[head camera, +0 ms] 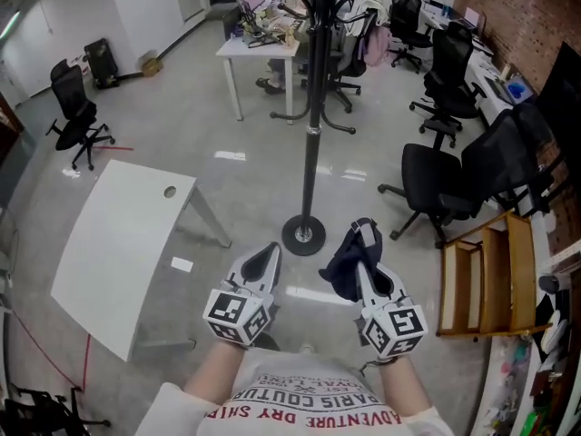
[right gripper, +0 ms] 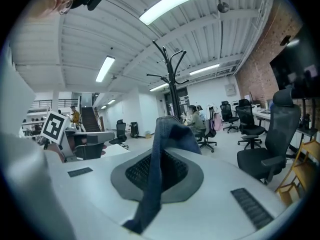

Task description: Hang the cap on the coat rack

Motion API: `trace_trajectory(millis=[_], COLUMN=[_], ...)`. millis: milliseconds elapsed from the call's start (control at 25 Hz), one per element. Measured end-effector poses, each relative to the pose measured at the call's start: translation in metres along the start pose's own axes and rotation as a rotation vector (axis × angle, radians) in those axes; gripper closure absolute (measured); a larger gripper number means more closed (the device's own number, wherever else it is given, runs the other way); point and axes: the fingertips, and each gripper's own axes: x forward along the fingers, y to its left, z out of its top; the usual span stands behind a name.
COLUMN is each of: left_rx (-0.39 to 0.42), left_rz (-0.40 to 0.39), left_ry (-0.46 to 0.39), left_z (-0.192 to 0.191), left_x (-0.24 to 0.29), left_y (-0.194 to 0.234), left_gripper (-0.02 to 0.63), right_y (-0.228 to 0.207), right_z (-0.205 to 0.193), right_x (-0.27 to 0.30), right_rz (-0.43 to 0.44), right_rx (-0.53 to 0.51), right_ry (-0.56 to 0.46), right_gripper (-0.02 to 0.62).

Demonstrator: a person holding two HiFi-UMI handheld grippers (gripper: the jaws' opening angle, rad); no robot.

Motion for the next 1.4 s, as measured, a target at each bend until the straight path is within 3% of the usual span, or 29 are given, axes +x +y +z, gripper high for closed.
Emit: trace_trajectory(millis=[200,440,640,960,1400], left_rx=[0.0,0.085,0.088,0.141,0.115], left_rz=[0.023,-0.087,-0.154,-0.269,-0.365], left_ry=[-0.01,-0.028,-0.035,-0.038,0.001], left_z=[0.007,0.033,0.058,0.1,0.094], left_x=[0.029,0.078,0.121,0.171,0.203], left_y=[0.026,0.068,0.129,0.216,0.258], left_gripper=[0.601,0.601,0.601,0.601,0.601], right_y=[-0.011,-0.011,-0.011,0.009,0.034], right_z=[0.007,0.038,0.066,0.155,0.274], right_x=[0.036,0.102,0.17,0.25,0.271], right_rz=[0.013,-0.045,-0.116,-0.236,-0.342], right_rx=[-0.011,-0.045,-0.05,-0.15,-0.384], right_ry=[0.003,-0.038,-0.069,-0.202,-0.383], right_gripper=[0.578,0.578,0.578,0.578,0.578])
